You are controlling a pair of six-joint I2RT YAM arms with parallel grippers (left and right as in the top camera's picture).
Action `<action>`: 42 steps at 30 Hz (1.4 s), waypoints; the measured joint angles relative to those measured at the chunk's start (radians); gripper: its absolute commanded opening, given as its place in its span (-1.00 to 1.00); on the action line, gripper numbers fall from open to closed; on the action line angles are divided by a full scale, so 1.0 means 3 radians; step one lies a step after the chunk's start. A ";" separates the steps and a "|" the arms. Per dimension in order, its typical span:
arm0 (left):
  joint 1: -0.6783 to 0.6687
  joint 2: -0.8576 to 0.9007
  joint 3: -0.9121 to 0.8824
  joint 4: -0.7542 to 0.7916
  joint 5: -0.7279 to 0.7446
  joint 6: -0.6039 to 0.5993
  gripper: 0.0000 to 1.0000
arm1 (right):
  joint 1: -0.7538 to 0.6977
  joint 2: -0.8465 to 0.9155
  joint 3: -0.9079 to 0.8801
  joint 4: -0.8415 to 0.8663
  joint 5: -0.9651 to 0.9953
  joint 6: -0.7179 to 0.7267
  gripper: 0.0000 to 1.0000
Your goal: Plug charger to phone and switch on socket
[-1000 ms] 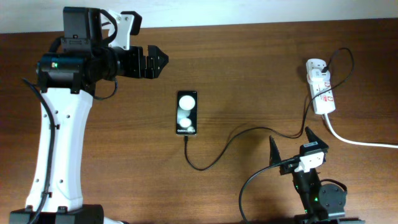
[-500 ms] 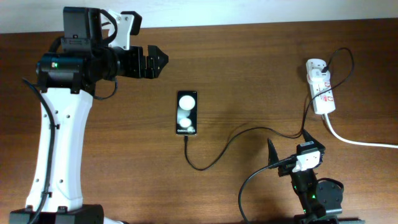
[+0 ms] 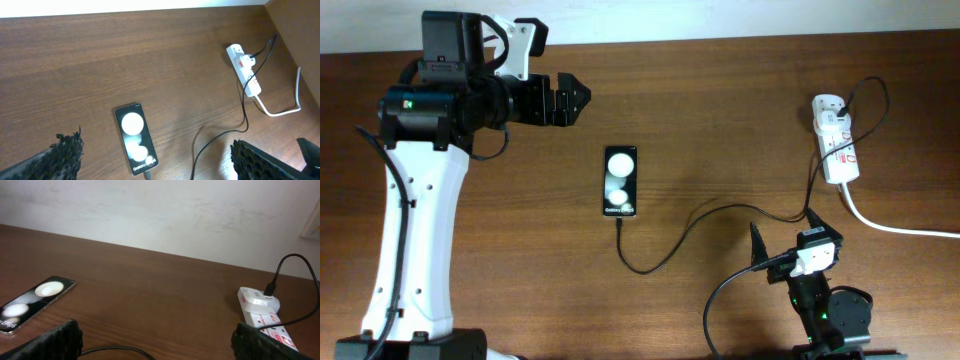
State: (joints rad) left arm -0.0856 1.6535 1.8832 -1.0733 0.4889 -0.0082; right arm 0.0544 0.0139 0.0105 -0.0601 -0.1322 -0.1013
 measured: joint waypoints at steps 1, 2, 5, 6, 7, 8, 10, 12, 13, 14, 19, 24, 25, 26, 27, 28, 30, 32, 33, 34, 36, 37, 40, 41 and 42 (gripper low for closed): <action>0.0000 0.0000 0.0000 0.0000 0.0000 -0.0001 0.98 | 0.0000 0.0000 0.0000 0.0000 0.0000 -0.0001 0.97; 0.0000 0.0000 0.0000 -0.0003 0.0000 0.0000 0.98 | 0.0000 0.0000 0.0000 0.0000 0.0000 -0.0003 0.97; 0.0000 0.0000 0.0000 -0.0074 0.0000 0.0000 0.98 | 0.0000 0.0000 0.0000 0.0000 0.0000 0.0000 0.97; 0.0000 0.0000 -0.0004 -0.0074 -0.0001 0.0000 0.98 | 0.0000 0.0000 0.0000 0.0000 0.0000 -0.0001 0.97; 0.0000 -0.0003 -0.0027 -0.0028 -0.0005 0.0000 0.98 | 0.0000 0.0000 0.0000 0.0000 0.0000 -0.0001 0.97; 0.0000 -0.0009 -0.0076 0.0066 -0.0023 0.0000 0.98 | 0.0000 0.0000 0.0000 0.0000 0.0000 -0.0001 0.97; 0.0000 -0.0122 -0.0421 0.0501 -0.0080 0.0055 0.98 | 0.0000 0.0000 0.0000 0.0000 0.0000 0.0000 0.97; 0.0000 -0.0366 -0.0944 0.1047 -0.0114 0.0203 0.98 | 0.0000 0.0000 0.0000 0.0001 0.0000 -0.0001 0.97; 0.0000 -0.0469 -0.1116 0.1180 -0.0116 0.0248 0.98 | 0.0000 0.0000 0.0000 0.0001 0.0000 0.0000 0.97; 0.0000 -0.0740 -0.1544 0.1540 -0.0165 0.0332 0.98 | 0.0000 0.0000 0.0000 0.0000 0.0000 0.0000 0.97; 0.0000 -0.1780 -0.2869 0.2389 -0.0553 0.0467 0.98 | 0.0000 0.0000 0.0000 0.0003 0.0000 -0.0001 0.97; 0.0000 -0.2635 -0.4083 0.3123 -0.1005 0.0490 0.98 | 0.0000 -0.0001 0.0000 0.0001 0.0000 -0.0001 0.97; 0.0000 -0.2785 -0.4271 0.3237 -0.1049 0.0491 0.98 | 0.0000 0.0000 0.0000 0.0001 0.0000 0.0001 0.97; 0.0000 -0.2855 -0.4355 0.3279 -0.1072 0.0491 0.98 | 0.0000 0.0000 0.0000 0.0000 0.0000 -0.0001 0.97; 0.0000 -0.3120 -0.4710 0.3546 -0.1111 0.0491 0.98 | 0.0000 -0.0001 0.0000 0.0004 0.0000 0.0001 0.97; 0.0000 -0.3257 -0.4874 0.3624 -0.1122 0.0491 0.98 | 0.0000 -0.0001 0.0000 0.0004 0.0000 0.0000 0.97; 0.0000 -0.3621 -0.5304 0.3777 -0.1142 0.0504 0.98 | 0.0000 -0.0003 0.0000 0.0001 0.0000 -0.0001 0.97; 0.0000 -0.3882 -0.5587 0.3844 -0.1147 0.0556 0.98 | 0.0000 -0.0006 0.0000 0.0001 0.0000 0.0000 0.97; 0.0000 -0.4032 -0.5732 0.3868 -0.1147 0.0585 0.98 | 0.0000 -0.0006 0.0000 0.0001 0.0000 -0.0003 0.97; 0.0000 -0.4144 -0.5833 0.3881 -0.1147 0.0608 0.98 | 0.0000 -0.0008 0.0000 0.0001 0.0000 -0.0003 0.97; 0.0000 -0.4377 -0.6006 0.3890 -0.1141 0.0731 0.98 | 0.0000 -0.0006 0.0000 0.0000 0.0000 0.0000 0.97; 0.0000 -0.4462 -0.6051 0.3881 -0.1132 0.0816 0.98 | 0.0000 -0.0006 0.0000 0.0001 0.0000 0.0000 0.97; 0.0000 -0.4729 -0.6140 0.3670 -0.1118 0.1083 0.98 | 0.0000 -0.0006 0.0000 0.0001 0.0000 -0.0001 0.97; 0.0009 -0.4781 -0.6151 0.3578 -0.1109 0.1130 0.98 | 0.0000 -0.0006 0.0000 0.0001 0.0000 -0.0001 0.97; 0.0036 -0.4863 -0.6163 0.3456 -0.1108 0.1162 0.98 | 0.0000 -0.0006 0.0000 0.0001 0.0000 0.0000 0.97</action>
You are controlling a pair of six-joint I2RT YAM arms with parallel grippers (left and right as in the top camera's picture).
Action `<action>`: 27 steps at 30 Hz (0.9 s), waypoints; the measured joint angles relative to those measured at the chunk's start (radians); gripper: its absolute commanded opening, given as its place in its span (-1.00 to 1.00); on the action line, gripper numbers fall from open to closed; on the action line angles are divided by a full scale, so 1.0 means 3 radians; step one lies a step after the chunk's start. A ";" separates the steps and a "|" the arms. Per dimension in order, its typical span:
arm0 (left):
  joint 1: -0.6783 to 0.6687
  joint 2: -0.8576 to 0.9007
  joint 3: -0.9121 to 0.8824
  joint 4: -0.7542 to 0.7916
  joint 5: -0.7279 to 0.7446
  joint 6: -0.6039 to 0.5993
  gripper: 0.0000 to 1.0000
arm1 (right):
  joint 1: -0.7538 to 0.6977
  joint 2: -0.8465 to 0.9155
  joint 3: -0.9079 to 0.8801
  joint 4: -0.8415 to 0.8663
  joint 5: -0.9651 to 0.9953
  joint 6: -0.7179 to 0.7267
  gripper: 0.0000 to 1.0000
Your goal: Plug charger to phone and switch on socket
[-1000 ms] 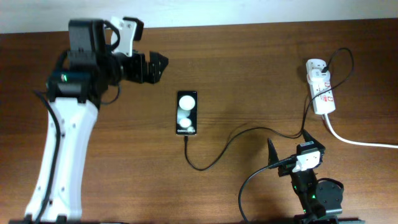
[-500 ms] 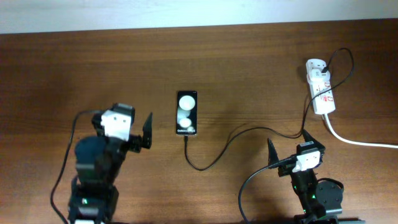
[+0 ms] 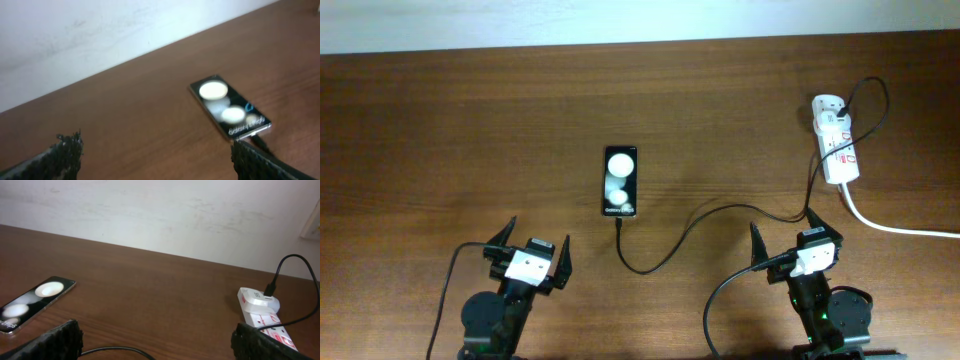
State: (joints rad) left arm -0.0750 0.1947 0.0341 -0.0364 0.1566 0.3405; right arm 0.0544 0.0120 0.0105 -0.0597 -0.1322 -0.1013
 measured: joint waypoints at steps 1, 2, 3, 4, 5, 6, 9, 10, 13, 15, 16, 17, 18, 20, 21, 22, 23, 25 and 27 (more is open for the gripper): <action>0.0024 -0.0079 -0.0014 -0.0078 0.0001 0.0020 0.98 | 0.0000 0.0000 0.0000 0.0000 0.0000 -0.0001 0.97; 0.0064 -0.0196 -0.0028 -0.0158 0.0000 0.0042 0.98 | 0.0000 0.0000 0.0000 -0.0001 0.0000 0.0000 0.97; 0.0100 -0.0304 -0.0033 -0.0168 -0.0003 0.0057 0.98 | 0.0000 0.0000 0.0000 0.0000 0.0000 -0.0001 0.97; 0.0117 -0.0369 -0.0034 -0.0169 -0.0014 0.0064 0.98 | 0.0000 0.0000 0.0000 0.0000 0.0000 0.0000 0.97; 0.0134 -0.0525 -0.0034 -0.0167 -0.0029 0.0065 0.98 | 0.0000 0.0000 0.0000 -0.0001 0.0000 -0.0001 0.97; 0.0144 -0.0603 -0.0034 -0.0161 -0.0038 0.0065 0.98 | 0.0000 0.0000 0.0000 -0.0001 0.0000 0.0000 0.97; 0.0142 -0.0609 -0.0034 -0.0167 -0.0041 0.0065 0.98 | 0.0000 0.0000 0.0000 -0.0001 0.0000 0.0000 0.97; 0.0144 -0.0609 -0.0034 -0.0167 -0.0041 0.0066 0.98 | 0.0000 0.0000 0.0000 -0.0001 0.0000 0.0000 0.97; 0.0144 -0.0609 -0.0034 -0.0167 -0.0041 0.0065 0.98 | 0.0000 0.0000 0.0000 0.0000 0.0000 -0.0003 0.97; 0.0144 -0.0609 -0.0034 -0.0167 -0.0041 0.0065 0.98 | 0.0000 0.0000 0.0000 0.0000 0.0000 -0.0001 0.97; 0.0144 -0.0609 -0.0034 -0.0168 -0.0041 0.0066 0.98 | 0.0000 0.0000 0.0000 0.0000 0.0000 0.0000 0.97; 0.0144 -0.0609 -0.0034 -0.0167 -0.0041 0.0065 0.98 | 0.0000 0.0000 0.0000 -0.0001 0.0000 0.0000 0.97; 0.0144 -0.0609 -0.0034 -0.0167 -0.0041 0.0066 0.99 | 0.0000 0.0000 0.0000 0.0000 0.0000 -0.0001 0.98; 0.0144 -0.0609 -0.0034 -0.0167 -0.0041 0.0065 0.98 | 0.0000 0.0000 0.0000 -0.0001 0.0000 0.0000 0.97; 0.0144 -0.0609 -0.0034 -0.0167 -0.0039 0.0066 0.98 | 0.0000 0.0000 0.0000 0.0000 0.0000 0.0001 0.97; 0.0144 -0.0609 -0.0034 -0.0168 -0.0041 0.0066 0.98 | 0.0000 0.0000 0.0000 -0.0001 0.0000 0.0001 0.97; 0.0144 -0.0609 -0.0034 -0.0167 -0.0041 0.0066 0.98 | 0.0000 0.0000 0.0000 -0.0001 0.0000 -0.0001 0.97; 0.0144 -0.0609 -0.0034 -0.0167 -0.0041 0.0066 0.98 | 0.0000 0.0000 0.0000 -0.0001 0.0000 0.0000 0.97; 0.0144 -0.0609 -0.0034 -0.0167 -0.0041 0.0066 0.98 | 0.0000 0.0000 0.0000 0.0000 0.0000 0.0000 0.97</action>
